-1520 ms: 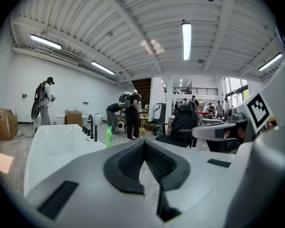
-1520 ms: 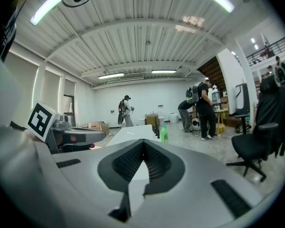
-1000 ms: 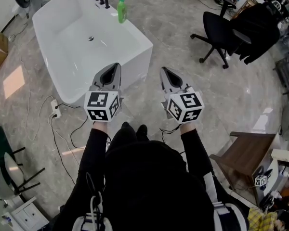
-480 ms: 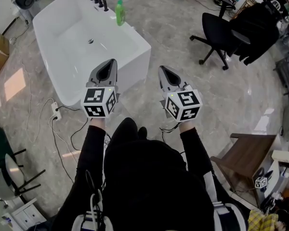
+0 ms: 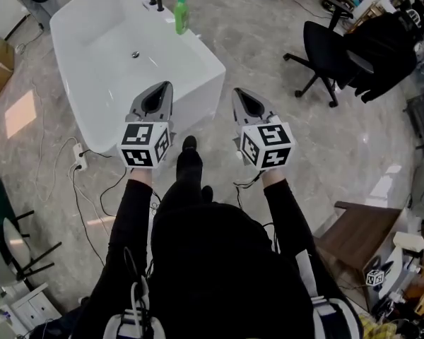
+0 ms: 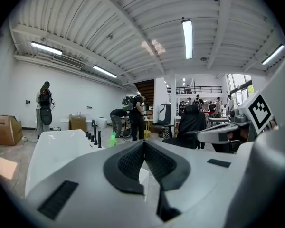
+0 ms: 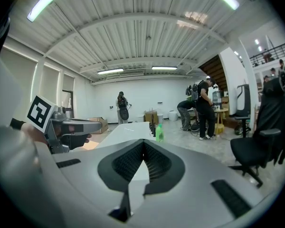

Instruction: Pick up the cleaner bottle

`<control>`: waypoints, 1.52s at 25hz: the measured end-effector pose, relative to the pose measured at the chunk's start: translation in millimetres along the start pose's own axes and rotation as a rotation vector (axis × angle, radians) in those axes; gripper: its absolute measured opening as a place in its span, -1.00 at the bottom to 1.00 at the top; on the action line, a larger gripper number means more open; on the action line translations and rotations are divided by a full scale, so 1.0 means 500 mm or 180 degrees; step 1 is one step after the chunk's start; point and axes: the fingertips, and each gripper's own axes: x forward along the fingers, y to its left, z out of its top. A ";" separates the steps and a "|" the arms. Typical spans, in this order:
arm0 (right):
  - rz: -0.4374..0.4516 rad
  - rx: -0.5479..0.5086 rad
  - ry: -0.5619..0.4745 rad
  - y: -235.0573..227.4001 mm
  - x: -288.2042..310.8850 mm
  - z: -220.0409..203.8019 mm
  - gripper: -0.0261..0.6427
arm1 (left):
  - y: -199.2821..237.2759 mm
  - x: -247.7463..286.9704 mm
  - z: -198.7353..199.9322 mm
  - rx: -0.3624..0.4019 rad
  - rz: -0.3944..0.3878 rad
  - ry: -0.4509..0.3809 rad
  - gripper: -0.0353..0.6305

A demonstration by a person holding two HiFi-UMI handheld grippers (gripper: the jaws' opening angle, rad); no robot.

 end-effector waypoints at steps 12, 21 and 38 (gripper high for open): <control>-0.0057 0.0053 0.0096 -0.081 0.134 0.012 -0.92 | 0.075 0.161 -0.010 -0.0031 -0.0053 0.0018 -0.87; 0.0023 0.0096 0.0313 -0.132 0.313 0.024 -0.92 | 0.171 0.333 -0.029 -0.0097 -0.0115 0.0185 -0.87; 0.0118 0.0196 0.0650 -0.189 0.594 0.026 -0.92 | 0.341 0.571 -0.090 -0.0213 -0.0185 0.0560 -0.77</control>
